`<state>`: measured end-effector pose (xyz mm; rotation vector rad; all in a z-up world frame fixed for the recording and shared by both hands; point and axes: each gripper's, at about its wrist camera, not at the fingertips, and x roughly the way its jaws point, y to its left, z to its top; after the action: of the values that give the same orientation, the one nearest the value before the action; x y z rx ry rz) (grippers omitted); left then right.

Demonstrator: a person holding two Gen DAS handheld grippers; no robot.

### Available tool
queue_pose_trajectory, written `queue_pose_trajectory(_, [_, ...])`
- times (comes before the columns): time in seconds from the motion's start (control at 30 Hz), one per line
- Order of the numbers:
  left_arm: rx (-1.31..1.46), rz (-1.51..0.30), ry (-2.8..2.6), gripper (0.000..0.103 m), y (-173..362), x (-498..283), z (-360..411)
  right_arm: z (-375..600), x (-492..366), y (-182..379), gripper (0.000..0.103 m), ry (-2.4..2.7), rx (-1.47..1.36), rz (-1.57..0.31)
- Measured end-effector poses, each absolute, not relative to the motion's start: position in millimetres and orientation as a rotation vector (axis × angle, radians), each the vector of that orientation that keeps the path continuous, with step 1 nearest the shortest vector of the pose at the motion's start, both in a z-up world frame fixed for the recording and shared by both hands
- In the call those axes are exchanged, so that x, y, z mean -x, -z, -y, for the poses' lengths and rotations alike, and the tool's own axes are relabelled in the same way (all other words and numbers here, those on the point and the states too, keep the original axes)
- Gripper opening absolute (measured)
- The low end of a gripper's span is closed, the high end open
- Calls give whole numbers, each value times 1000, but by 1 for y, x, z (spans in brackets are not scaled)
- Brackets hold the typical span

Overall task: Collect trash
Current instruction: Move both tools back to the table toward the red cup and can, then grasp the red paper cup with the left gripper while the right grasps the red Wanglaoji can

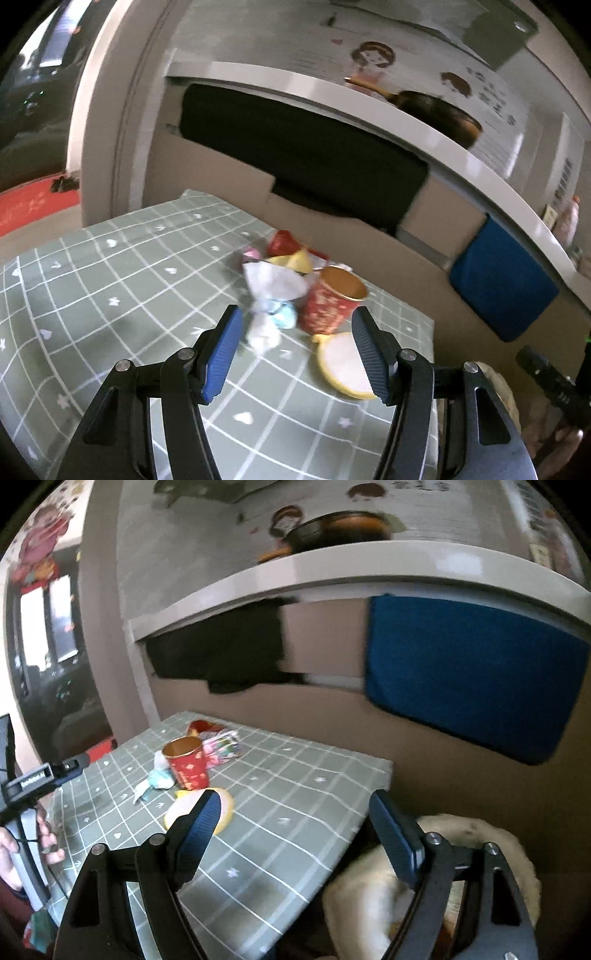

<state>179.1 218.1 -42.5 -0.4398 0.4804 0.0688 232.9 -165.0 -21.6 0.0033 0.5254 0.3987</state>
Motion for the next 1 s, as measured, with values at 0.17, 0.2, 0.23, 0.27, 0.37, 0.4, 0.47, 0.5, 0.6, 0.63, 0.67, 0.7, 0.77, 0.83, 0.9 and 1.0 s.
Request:
queue_pose_trajectory(0.17, [432,-530,-35,62,60,-198,-219,132,-249,42,81,-486,-1,-581])
queue_pose_trajectory(0.2, [426,-539,-24,62,64,-202,-217,128,-252,47,81,-495,1,-598])
queue_pose_trajectory(0.23, [423,-547,-10,62,66,-208,-213,125,-256,53,81,-502,4,-618])
queue_pose_trajectory(0.27, [422,-553,2,62,68,-215,-209,123,-260,59,81,-509,4,-638])
queue_pose_trajectory(0.37, [396,-554,28,62,73,-241,-192,120,-269,73,80,-515,-9,-675])
queue_pose_trajectory(0.4, [367,-556,30,62,74,-250,-185,121,-272,78,80,-515,-18,-684])
queue_pose_trajectory(0.47, [310,-574,26,62,76,-269,-171,123,-276,84,80,-513,-38,-694])
queue_pose_trajectory(0.5, [290,-586,29,62,79,-279,-165,125,-278,86,80,-511,-49,-698])
queue_pose_trajectory(0.6, [253,-632,29,62,86,-304,-153,136,-286,93,80,-509,-100,-710])
queue_pose_trajectory(0.63, [248,-646,24,62,88,-312,-149,141,-291,97,80,-511,-128,-719])
queue_pose_trajectory(0.67, [243,-656,18,62,91,-319,-146,145,-293,99,80,-513,-147,-723])
queue_pose_trajectory(0.7, [233,-660,8,62,92,-325,-143,148,-296,102,80,-516,-168,-728])
queue_pose_trajectory(0.77, [214,-662,-15,62,93,-335,-137,154,-300,108,80,-519,-201,-736])
queue_pose_trajectory(0.83, [200,-675,-35,62,96,-346,-132,158,-303,114,80,-519,-216,-746])
queue_pose_trajectory(0.9, [200,-695,-55,62,100,-356,-130,158,-305,119,80,-519,-213,-754])
queue_pose_trajectory(1.0, [223,-691,-64,60,100,-363,-132,157,-304,124,80,-529,-202,-764])
